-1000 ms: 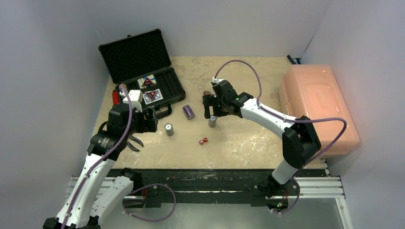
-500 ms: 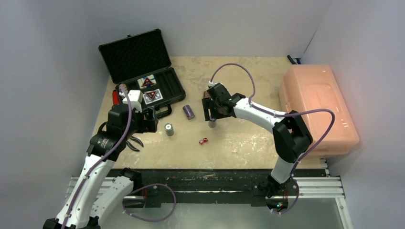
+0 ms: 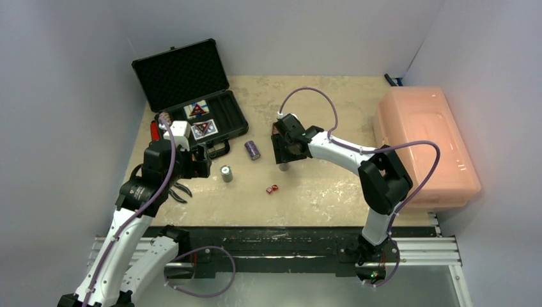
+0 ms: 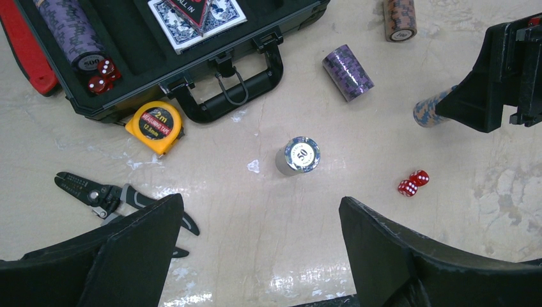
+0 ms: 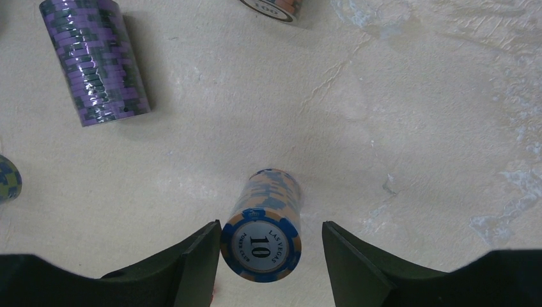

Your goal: Pack up texas hold em set

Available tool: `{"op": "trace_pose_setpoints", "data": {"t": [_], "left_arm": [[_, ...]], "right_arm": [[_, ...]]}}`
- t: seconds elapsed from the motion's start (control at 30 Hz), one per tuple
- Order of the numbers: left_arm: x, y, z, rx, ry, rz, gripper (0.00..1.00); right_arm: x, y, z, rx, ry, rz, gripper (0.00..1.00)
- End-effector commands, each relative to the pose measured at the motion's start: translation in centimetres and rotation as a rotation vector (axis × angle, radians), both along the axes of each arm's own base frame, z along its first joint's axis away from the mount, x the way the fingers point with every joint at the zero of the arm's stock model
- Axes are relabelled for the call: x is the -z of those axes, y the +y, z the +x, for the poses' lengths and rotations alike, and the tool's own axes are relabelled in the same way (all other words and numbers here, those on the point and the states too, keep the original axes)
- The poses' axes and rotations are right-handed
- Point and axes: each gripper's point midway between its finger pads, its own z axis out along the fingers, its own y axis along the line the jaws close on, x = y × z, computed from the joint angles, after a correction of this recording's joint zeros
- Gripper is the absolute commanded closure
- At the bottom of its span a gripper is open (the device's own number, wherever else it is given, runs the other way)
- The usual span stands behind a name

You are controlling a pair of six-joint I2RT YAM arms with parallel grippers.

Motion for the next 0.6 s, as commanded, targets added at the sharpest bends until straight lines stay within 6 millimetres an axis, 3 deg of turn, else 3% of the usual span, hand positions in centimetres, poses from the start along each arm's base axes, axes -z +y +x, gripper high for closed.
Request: {"op": "trace_pose_setpoints", "data": {"t": [0.0, 0.17, 0.43, 0.57], "left_arm": [[-2.2, -0.2, 0.5, 0.005, -0.07, -0.022, 0.08], [-2.2, -0.2, 0.5, 0.006, -0.07, -0.023, 0.08], [-2.2, -0.2, 0.5, 0.008, -0.07, -0.023, 0.08], [-2.3, -0.2, 0.5, 0.011, -0.074, -0.023, 0.08]], "right_arm": [[-1.2, 0.9, 1.1, 0.012, -0.043, 0.006, 0.37], [-1.1, 1.1, 1.2, 0.009, -0.043, -0.003, 0.42], [-1.4, 1.3, 1.1, 0.002, -0.041, -0.017, 0.72], [-2.4, 1.5, 1.1, -0.001, -0.052, -0.009, 0.8]]}}
